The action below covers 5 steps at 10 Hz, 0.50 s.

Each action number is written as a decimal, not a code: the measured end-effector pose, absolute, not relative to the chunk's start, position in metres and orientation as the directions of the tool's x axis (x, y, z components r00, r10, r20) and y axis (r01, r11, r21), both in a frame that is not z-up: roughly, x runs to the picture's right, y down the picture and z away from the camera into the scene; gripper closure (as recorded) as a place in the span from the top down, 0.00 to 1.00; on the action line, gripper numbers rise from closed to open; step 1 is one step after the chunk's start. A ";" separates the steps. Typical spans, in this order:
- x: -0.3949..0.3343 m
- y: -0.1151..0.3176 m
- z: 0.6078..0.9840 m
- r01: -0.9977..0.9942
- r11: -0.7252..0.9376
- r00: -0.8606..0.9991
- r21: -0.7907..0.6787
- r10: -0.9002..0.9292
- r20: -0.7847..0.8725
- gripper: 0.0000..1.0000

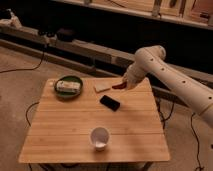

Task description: Place the pepper in the ceramic cup

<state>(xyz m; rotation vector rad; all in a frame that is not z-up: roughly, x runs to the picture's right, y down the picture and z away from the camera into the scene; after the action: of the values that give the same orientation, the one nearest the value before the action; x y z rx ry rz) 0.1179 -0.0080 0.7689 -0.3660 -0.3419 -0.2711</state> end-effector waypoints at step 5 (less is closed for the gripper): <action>0.072 0.040 0.693 0.510 0.832 0.793 -0.217 -0.358 0.493 0.03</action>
<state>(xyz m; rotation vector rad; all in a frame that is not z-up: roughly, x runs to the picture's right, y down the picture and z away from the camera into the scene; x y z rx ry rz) 0.0723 0.0400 0.6930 -0.3520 -0.4538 -0.4768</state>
